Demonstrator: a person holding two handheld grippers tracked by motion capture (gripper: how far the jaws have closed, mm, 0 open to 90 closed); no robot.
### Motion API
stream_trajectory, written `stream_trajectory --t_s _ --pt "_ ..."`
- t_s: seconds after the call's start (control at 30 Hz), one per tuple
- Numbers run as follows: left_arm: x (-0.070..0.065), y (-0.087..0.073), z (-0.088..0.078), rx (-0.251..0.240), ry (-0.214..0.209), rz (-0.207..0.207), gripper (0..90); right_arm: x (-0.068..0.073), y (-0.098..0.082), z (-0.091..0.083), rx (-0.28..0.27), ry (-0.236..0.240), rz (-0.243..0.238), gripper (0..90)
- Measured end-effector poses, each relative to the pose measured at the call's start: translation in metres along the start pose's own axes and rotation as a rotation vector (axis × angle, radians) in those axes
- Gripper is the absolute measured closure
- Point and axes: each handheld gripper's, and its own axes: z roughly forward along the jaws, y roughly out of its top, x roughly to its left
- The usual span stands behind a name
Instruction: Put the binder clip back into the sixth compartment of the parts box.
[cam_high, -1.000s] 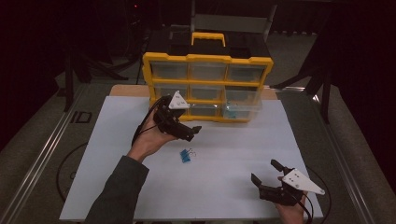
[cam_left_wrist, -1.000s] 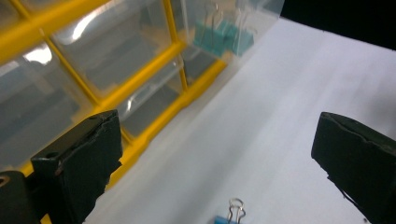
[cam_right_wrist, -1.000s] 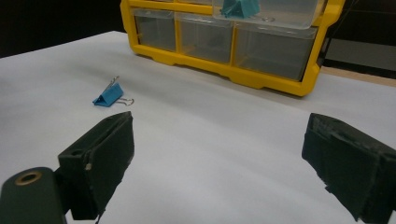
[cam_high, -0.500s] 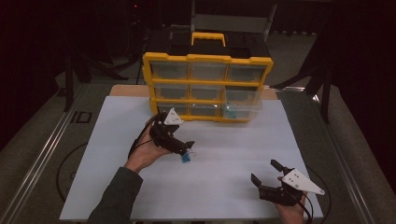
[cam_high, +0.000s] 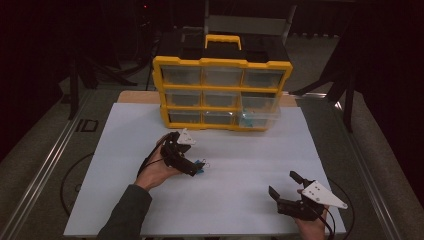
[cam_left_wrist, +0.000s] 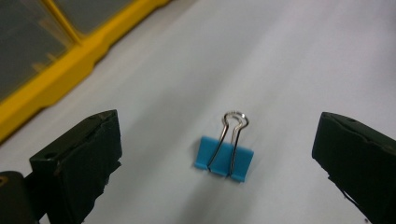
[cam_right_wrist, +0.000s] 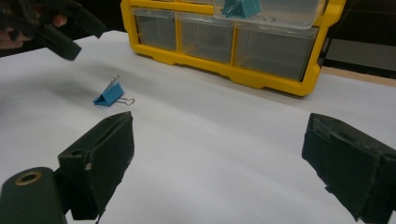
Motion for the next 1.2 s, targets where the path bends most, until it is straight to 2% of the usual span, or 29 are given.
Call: stream_trajectory --t_s 0.23,0.37,0.4,0.7,0.97,1.2 --pt "-0.004 -0.008 0.013 0.037 -0.003 0.012 5.1 0.0 0.0 0.001 0.0 0.0 -0.003 9.3" --pt "-0.006 -0.01 0.022 0.067 -0.014 0.03 8.5 0.0 0.0 0.0 -0.001 -0.001 -0.005 9.3" --pt "-0.006 -0.011 0.027 0.088 -0.024 0.042 9.6 0.0 0.0 0.0 -0.001 -0.001 -0.006 9.2" --pt "-0.002 -0.016 0.043 0.131 -0.071 0.078 28.9 0.0 0.0 0.0 0.0 -0.001 -0.001 9.3" --pt "0.0 -0.017 0.053 0.142 -0.094 0.088 40.8 0.0 0.0 0.001 0.0 -0.001 -0.006 9.3" --pt "0.001 -0.017 0.053 0.132 -0.09 0.093 48.1 0.0 0.0 0.001 -0.001 0.0 -0.005 9.3"
